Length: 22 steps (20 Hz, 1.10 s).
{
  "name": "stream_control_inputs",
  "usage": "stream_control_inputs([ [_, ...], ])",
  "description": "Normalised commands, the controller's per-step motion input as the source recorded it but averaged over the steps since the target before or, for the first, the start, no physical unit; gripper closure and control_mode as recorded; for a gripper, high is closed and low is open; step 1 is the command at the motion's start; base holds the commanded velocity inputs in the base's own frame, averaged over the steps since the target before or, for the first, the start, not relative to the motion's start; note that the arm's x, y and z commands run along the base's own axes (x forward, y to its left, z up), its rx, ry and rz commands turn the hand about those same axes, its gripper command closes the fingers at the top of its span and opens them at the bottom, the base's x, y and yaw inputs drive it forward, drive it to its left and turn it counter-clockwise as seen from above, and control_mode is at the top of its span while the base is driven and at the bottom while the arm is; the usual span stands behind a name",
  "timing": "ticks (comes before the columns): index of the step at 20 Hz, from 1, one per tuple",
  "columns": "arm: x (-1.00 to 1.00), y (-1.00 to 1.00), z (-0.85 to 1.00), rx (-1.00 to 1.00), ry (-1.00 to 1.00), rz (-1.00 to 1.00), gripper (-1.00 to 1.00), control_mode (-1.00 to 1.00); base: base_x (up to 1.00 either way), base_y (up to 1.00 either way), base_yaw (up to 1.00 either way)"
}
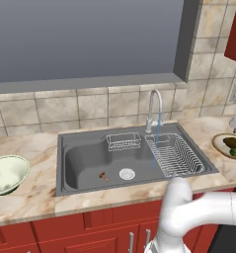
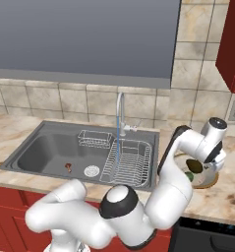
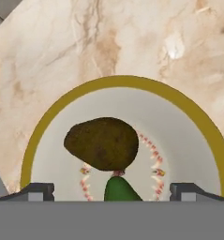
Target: Pick the avocados from the sink and place them in one bowl. Place the mushroom in the other bowl. Then turn off the sink faucet.
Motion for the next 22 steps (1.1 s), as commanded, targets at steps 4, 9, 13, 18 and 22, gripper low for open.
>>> stream_control_inputs([
  [4, -0.69, 0.30, 0.39, 0.00, 0.00, 0.00, -1.00, -1.00, 0.00, 0.00, 0.00],
  [9, -1.00, 0.37, 0.32, -0.03, 0.00, 0.00, -1.00, -1.00, 0.00, 0.00, 0.00],
  [13, -0.96, 0.55, 0.23, -0.06, 0.00, 0.00, -1.00, -1.00, 0.00, 0.00, 0.00],
  [18, -0.51, 0.75, 0.17, -0.04, 0.00, 0.01, -1.00, -1.00, 0.00, 0.00, 0.00],
  [22, -0.16, 0.74, 0.24, 0.00, 0.02, 0.05, -1.00, -1.00, 0.00, 0.00, 0.00],
])
